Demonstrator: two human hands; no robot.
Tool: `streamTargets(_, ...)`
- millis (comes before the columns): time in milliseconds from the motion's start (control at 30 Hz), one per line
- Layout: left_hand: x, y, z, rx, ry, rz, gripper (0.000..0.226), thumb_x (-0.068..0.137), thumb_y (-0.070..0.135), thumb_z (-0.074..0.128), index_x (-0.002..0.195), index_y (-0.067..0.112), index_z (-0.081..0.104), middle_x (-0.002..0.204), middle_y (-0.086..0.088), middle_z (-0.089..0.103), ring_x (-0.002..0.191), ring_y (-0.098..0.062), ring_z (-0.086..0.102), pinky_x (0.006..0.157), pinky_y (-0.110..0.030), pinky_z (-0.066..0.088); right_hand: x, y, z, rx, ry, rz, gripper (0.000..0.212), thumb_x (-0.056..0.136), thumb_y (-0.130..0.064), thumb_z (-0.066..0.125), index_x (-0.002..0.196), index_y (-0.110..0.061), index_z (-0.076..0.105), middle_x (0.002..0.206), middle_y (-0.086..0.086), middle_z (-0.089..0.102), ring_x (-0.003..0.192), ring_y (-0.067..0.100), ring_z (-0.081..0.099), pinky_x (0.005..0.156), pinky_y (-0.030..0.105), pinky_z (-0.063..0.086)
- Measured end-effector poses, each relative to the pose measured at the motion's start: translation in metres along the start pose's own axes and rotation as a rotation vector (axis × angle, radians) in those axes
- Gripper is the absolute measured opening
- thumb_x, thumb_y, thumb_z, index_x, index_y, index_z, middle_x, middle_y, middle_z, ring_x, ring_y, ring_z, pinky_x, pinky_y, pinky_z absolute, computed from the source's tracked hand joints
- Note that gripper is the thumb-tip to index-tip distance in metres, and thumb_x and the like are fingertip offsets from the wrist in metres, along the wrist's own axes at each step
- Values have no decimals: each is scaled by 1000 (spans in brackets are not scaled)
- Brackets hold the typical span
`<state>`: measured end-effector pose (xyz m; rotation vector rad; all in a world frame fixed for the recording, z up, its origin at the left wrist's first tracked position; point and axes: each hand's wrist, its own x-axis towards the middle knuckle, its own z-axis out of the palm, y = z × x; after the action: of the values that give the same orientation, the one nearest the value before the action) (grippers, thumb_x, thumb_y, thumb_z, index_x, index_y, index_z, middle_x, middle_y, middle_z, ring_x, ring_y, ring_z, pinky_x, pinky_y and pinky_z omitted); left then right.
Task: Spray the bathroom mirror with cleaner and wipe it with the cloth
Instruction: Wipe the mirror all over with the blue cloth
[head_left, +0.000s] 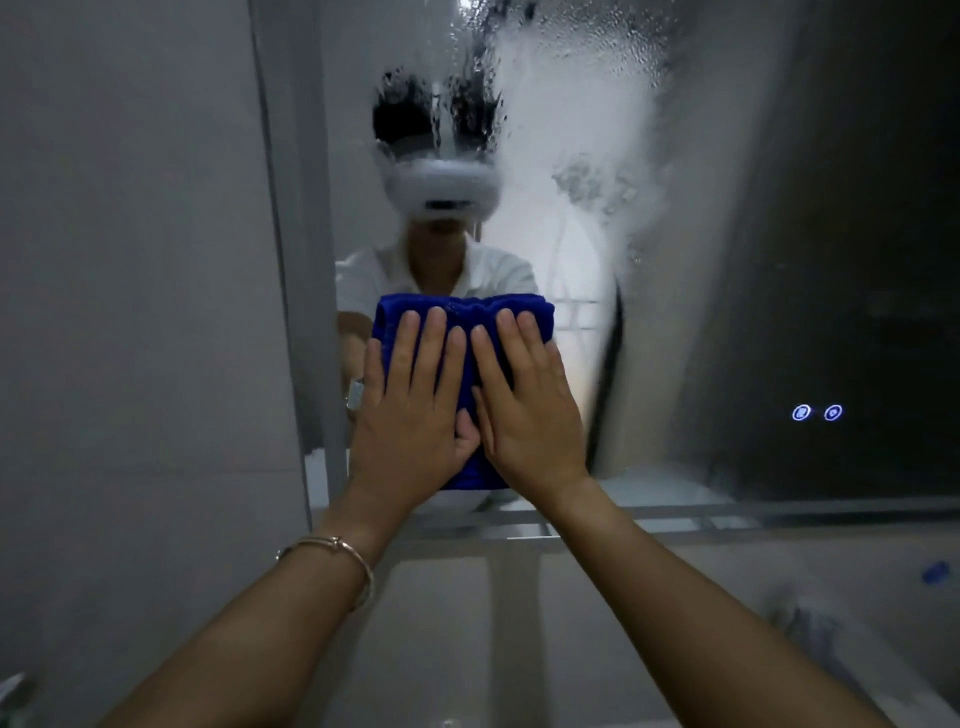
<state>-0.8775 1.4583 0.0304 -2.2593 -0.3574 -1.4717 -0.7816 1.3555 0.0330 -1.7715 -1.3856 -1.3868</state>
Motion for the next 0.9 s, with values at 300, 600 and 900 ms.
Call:
streamTargets(300,-48,60,18,4,-155,55,75,89,36,29,148,3,-4,155,-19,-11,143,-35,-5,115,-54,3,-79,43,-5,-82,-64,-103,60,103,-31,27,152,-15,-4,154,11,17,147,20,-3,116,41,17)
streamTargets(600,-76,152,51,118,-291,146,102,83,70,23,145,-3,-11,151,-25,-19,141,-40,-12,112,-58,3,-168,118,-30,-121,-210,-156,55,105,-34,16,151,-11,-4,158,12,4,147,23,-5,117,40,11)
streamTargets(900,-45,271,74,126,-289,28,110,78,65,43,145,-1,-14,150,-24,-24,140,-39,-18,112,-58,-1,-200,198,-84,-160,-267,-57,67,89,-22,44,146,-5,15,152,16,15,146,24,-10,118,40,3)
